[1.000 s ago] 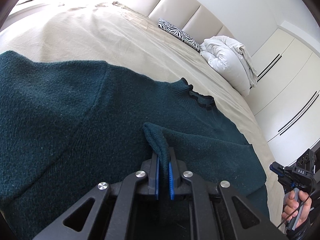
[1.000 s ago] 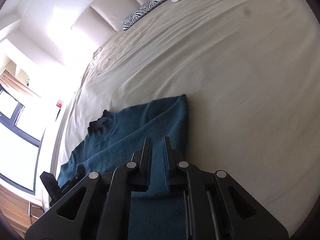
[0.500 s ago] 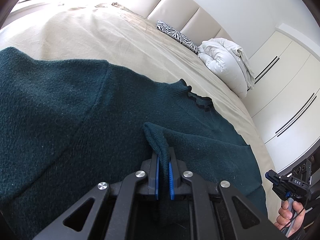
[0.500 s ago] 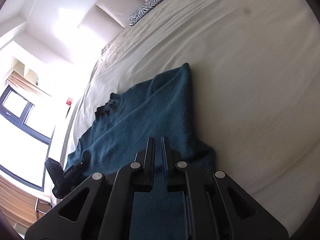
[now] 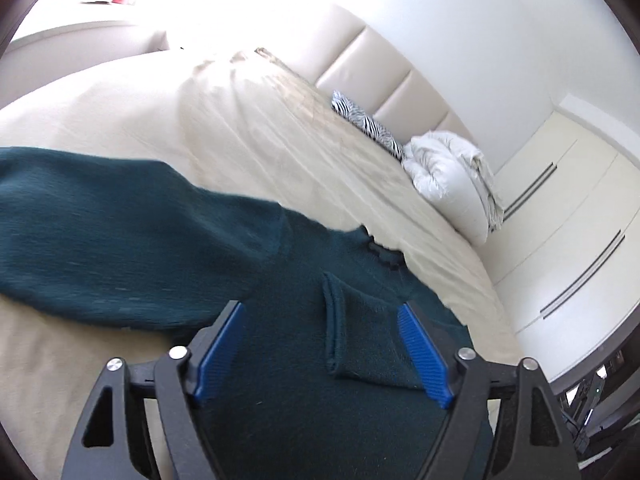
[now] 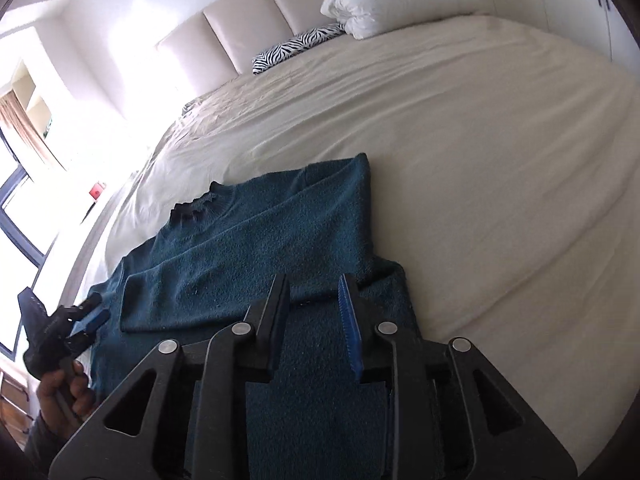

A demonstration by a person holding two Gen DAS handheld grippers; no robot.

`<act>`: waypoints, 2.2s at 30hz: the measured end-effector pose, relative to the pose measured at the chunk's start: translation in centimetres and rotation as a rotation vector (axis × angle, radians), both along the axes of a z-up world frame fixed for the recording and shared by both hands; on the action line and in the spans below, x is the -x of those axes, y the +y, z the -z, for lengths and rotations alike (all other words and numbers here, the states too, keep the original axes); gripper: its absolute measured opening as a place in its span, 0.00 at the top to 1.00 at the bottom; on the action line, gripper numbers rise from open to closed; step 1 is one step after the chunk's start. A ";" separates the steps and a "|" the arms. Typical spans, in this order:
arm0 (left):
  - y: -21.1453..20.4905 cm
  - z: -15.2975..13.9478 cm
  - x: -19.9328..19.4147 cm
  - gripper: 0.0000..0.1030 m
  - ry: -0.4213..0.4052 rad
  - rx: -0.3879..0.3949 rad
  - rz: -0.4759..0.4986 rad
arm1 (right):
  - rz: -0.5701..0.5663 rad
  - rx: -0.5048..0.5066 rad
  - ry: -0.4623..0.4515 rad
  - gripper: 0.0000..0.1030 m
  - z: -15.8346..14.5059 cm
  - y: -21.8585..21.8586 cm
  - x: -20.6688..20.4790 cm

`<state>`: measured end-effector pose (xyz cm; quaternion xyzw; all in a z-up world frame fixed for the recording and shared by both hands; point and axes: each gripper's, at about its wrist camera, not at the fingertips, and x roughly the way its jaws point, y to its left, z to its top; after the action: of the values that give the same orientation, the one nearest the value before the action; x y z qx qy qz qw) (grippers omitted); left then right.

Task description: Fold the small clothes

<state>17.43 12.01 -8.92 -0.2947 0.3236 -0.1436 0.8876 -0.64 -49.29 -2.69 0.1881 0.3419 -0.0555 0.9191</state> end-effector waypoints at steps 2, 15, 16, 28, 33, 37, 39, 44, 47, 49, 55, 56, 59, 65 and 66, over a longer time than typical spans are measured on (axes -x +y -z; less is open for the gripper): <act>5.1 -0.1 2.8 0.19 0.004 0.047 -0.111 | 0.021 0.058 -0.083 0.35 -1.8 2.2 1.9; 27.7 5.6 10.3 0.33 0.161 0.421 -0.659 | -0.165 -0.109 -0.127 0.13 -5.3 13.1 2.7; 28.3 6.0 10.0 0.32 0.157 0.451 -0.664 | -0.166 -0.122 -0.131 0.13 -5.3 13.3 3.0; 32.2 8.9 6.9 0.84 0.173 0.622 -0.723 | -0.136 -0.244 -0.108 0.17 -3.3 12.4 4.2; 29.9 5.8 6.8 0.92 0.179 0.417 -0.703 | -0.108 -0.289 -0.048 0.26 -0.3 11.2 4.2; 24.1 -0.2 3.3 0.92 0.119 0.160 -0.561 | -0.062 -0.339 -0.043 0.26 1.3 9.1 4.6; 19.9 -2.9 1.2 0.92 0.083 0.047 -0.465 | -0.043 -0.357 -0.051 0.26 1.6 7.9 5.2; 5.4 -6.2 -2.5 0.92 0.029 -0.217 -0.204 | -0.007 -0.368 -0.071 0.26 2.0 4.9 6.6; -4.6 -6.3 -3.4 0.91 0.001 -0.348 -0.053 | 0.022 -0.374 -0.083 0.26 2.3 2.9 7.8; -10.9 -5.9 -3.7 0.91 -0.019 -0.425 0.043 | 0.045 -0.385 -0.088 0.26 2.6 1.4 8.6; -25.2 -1.8 -3.7 0.91 -0.040 -0.686 0.233 | 0.114 -0.416 -0.081 0.26 3.9 -2.6 10.2; -26.3 -0.7 -4.5 0.91 -0.021 -0.717 0.251 | 0.120 -0.419 -0.077 0.26 4.1 -3.1 10.2; -27.0 2.4 -4.9 0.85 0.053 -0.729 0.295 | 0.114 -0.413 -0.063 0.26 4.5 -3.6 9.6; -25.0 1.5 -2.7 0.31 0.024 -0.660 0.329 | 0.086 -0.403 -0.034 0.26 4.9 -3.2 6.8; -24.3 0.7 -1.8 0.26 -0.003 -0.642 0.320 | 0.073 -0.397 -0.029 0.26 4.9 -2.9 6.1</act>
<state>19.24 -12.26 -9.65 0.0539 0.3929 -0.1720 0.9017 -6.71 -52.21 -7.57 0.3785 0.3259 -0.0174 0.8662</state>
